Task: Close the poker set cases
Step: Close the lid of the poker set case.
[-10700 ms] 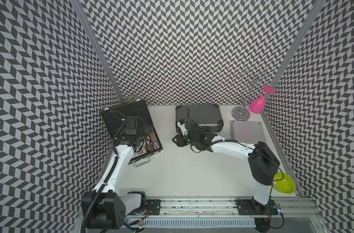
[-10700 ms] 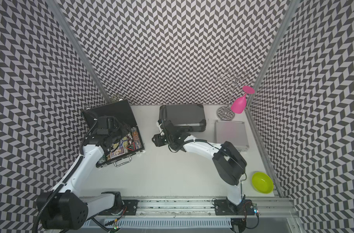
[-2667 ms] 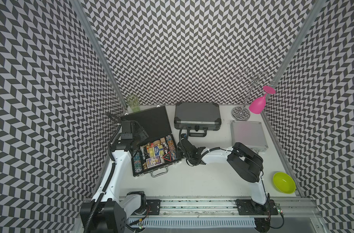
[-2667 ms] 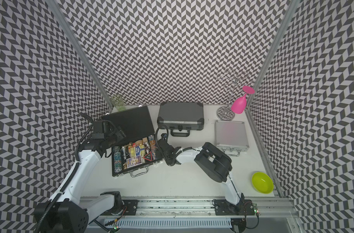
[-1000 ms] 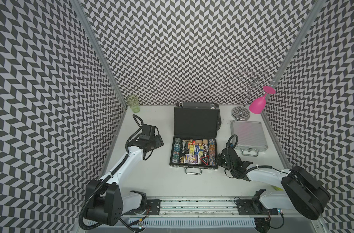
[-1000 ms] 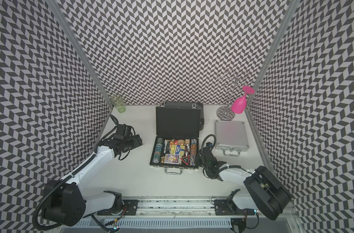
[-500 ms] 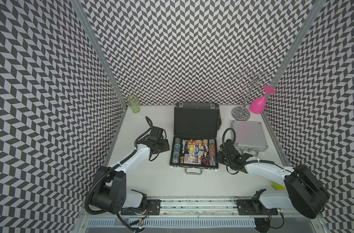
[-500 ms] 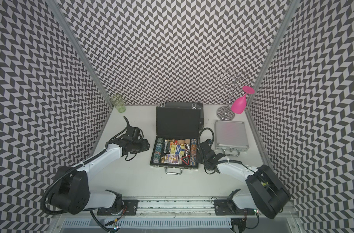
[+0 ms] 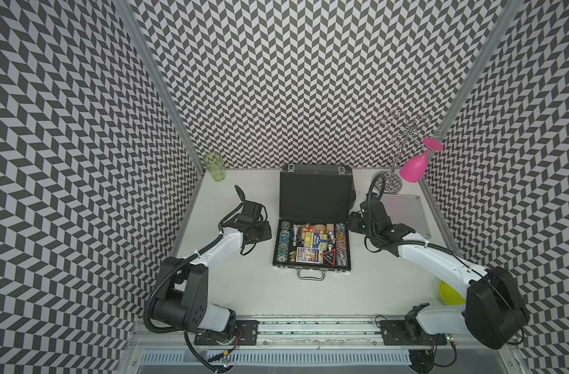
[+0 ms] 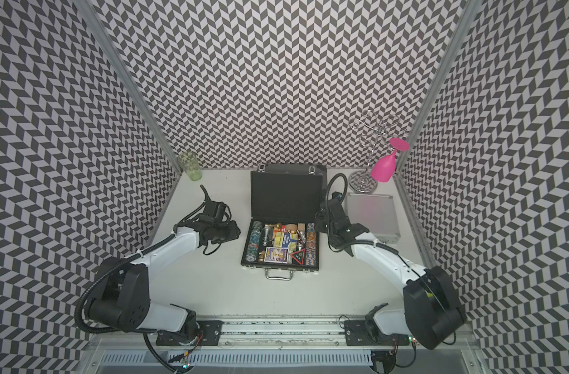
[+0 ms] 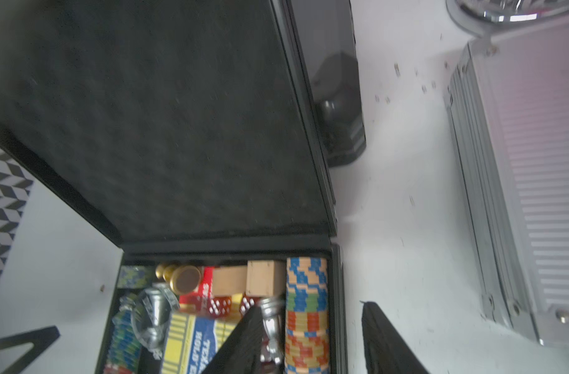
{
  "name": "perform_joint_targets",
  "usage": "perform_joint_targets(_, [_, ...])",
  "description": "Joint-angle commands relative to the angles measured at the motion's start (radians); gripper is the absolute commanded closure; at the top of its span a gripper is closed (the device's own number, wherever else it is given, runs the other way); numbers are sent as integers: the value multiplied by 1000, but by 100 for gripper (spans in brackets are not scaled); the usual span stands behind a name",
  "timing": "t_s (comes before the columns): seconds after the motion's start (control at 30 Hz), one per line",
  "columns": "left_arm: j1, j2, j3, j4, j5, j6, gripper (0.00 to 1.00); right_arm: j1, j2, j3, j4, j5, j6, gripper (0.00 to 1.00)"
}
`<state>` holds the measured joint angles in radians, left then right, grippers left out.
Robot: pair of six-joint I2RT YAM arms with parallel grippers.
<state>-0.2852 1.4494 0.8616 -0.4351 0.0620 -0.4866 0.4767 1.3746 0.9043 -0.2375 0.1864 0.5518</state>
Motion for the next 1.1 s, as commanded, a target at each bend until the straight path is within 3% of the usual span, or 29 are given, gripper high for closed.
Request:
perform_joint_targets(0.0, [10, 12, -24, 18, -12, 11, 60, -33, 55, 91, 120, 4, -74, 51])
perform_joint_targets(0.27, [14, 78, -47, 3, -9, 11, 65, -123, 259, 284, 158, -98, -119, 55])
perform_joint_targets(0.63, [13, 84, -44, -2, 20, 20, 65, -157, 415, 441, 105, -173, -179, 60])
perform_joint_targets(1.07, [23, 62, -6, -22, 27, 32, 58, -159, 376, 375, 169, -202, -241, 88])
